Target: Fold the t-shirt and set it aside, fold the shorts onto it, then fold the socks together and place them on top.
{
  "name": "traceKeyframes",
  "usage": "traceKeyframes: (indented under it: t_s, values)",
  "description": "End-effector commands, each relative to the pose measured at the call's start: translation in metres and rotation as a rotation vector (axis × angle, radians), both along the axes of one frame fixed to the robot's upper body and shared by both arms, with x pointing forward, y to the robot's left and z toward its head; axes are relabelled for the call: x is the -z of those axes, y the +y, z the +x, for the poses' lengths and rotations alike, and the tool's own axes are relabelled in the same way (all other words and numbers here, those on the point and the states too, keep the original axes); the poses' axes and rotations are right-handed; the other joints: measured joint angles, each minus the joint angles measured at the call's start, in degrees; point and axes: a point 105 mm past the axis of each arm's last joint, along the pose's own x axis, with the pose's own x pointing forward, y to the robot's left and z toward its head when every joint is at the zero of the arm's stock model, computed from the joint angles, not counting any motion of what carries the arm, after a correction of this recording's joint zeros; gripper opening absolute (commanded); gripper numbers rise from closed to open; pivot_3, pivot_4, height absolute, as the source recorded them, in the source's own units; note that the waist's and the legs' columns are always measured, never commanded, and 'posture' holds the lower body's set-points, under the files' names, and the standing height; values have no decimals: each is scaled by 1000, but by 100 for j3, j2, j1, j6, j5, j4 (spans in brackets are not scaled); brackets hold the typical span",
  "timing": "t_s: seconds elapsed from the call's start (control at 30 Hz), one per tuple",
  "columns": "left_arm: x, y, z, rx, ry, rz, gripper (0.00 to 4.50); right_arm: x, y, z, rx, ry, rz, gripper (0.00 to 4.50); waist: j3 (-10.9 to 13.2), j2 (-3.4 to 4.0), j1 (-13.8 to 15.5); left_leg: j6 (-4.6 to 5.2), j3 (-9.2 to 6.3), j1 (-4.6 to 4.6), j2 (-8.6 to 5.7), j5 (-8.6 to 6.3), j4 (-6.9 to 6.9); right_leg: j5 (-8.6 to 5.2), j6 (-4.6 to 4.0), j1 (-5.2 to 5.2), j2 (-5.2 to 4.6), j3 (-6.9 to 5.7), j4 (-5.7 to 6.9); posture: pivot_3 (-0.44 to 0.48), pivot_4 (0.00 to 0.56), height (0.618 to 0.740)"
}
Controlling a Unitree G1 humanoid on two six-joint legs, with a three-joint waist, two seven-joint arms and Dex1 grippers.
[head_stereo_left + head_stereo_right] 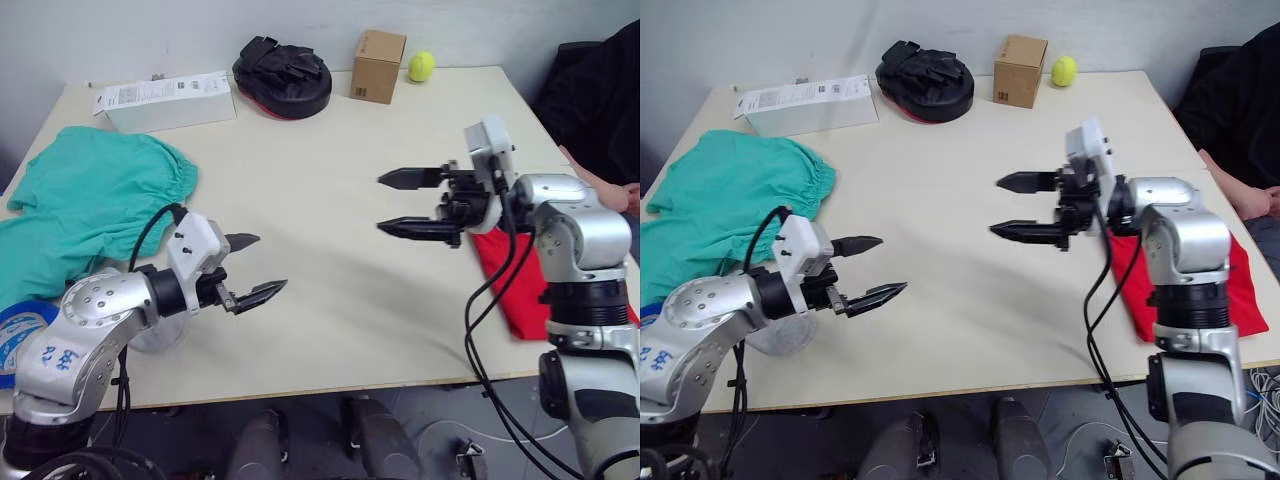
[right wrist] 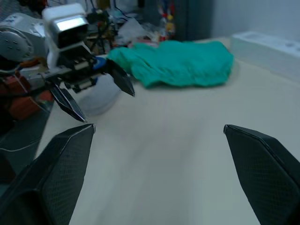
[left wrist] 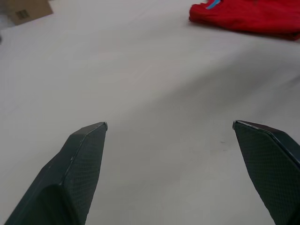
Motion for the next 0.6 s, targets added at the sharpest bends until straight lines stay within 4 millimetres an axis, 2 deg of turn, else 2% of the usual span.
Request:
traceKeyframes:
  t_s: [0.03, 0.17, 0.27, 0.3, 0.37, 0.43, 0.6]
  values:
    - [-9, 14, -9, -102, -55, 21, 4500, 6, 13, -9, -27, -69, 4, 4480, -9, -17, -1, 7, 0, 1, -1, -4, -1, 0, 0, 3, -5, -3, -5, 0, 150, 740]
    - [-5, 37, -11, -241, -72, 62, 4500, 13, 20, -10, -44, -83, -7, 4480, -8, -19, -11, 28, 4, 4, -10, -8, -2, 1, -2, 4, -18, -3, -4, 0, 150, 740]
    - [3, 80, -7, -435, -93, 217, 4500, 16, 23, -9, -49, -95, -24, 4480, -10, -22, -17, 27, -1, 6, -6, -8, -8, -3, -11, 3, -16, -10, -4, 0, 150, 740]
    - [4, 89, -8, -466, -100, 254, 4500, 17, 24, -9, -52, -98, -28, 4480, -10, -22, -29, 25, -4, 9, -5, -8, -13, -7, -17, 3, -16, -13, -4, 0, 150, 740]
    - [2, 122, -1, -571, -133, 375, 4500, 18, 24, -8, -50, -98, -28, 4480, -10, -22, -33, 20, -3, 15, -3, -7, -24, -13, -29, 1, -14, -13, -1, 0, 150, 740]
    - [1, 145, 6, -597, -149, 502, 4500, 19, 24, -7, -41, -97, -25, 4480, -10, -22, -33, 11, -11, 14, 1, -3, -28, -20, -41, -3, -13, -22, 1, 0, 150, 740]
    - [13, 181, 19, -568, -138, 779, 4500, 21, 23, -5, -8, -104, -25, 4480, -10, -22, -33, 3, -18, 10, 2, -6, -45, -38, -78, -8, -29, -35, -7, 0, 150, 740]
